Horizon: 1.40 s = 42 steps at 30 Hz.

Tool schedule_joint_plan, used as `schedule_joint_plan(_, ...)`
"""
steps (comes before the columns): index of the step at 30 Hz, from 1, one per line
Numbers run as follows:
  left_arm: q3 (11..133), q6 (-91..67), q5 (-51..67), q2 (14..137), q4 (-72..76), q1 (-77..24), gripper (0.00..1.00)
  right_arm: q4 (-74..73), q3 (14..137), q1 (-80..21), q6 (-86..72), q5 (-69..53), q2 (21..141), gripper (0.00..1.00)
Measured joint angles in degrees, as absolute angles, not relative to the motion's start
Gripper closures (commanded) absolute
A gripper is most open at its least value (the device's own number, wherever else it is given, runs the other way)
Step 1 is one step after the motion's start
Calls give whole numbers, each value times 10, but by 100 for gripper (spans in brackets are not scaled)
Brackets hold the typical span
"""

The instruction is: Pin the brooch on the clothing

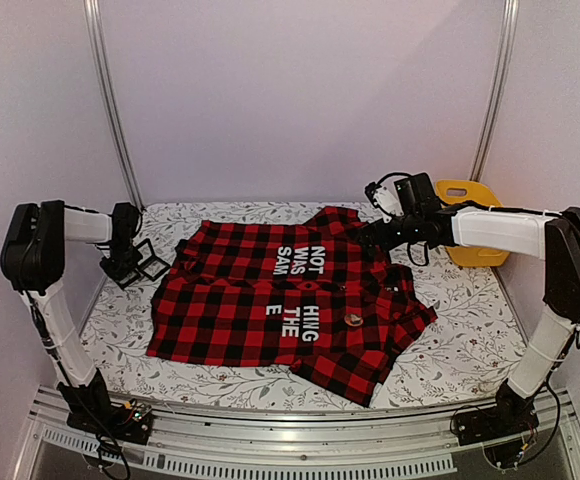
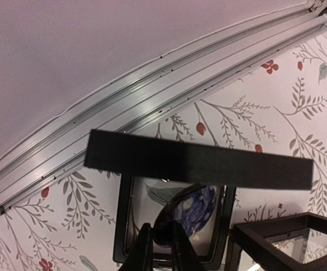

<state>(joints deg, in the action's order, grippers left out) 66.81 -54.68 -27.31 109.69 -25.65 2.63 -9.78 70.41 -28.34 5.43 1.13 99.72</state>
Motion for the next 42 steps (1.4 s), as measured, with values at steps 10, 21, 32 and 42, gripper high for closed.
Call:
schedule_joint_plan(10, 653, -547, -256, 1075, -242, 26, 99, -98, 704, -283, 54, 11, 997, 1)
schedule_joint_plan(21, 606, -546, -229, 1032, -204, 26, 100, -98, 704, -283, 55, 11, 997, 1)
schedule_joint_plan(32, 583, -547, -228, 993, -198, 15, 100, -98, 704, -283, 55, 11, 997, 1)
schedule_joint_plan(42, 553, -528, -283, 875, -221, -51, 100, -94, 701, -281, 53, 4, 996, 1)
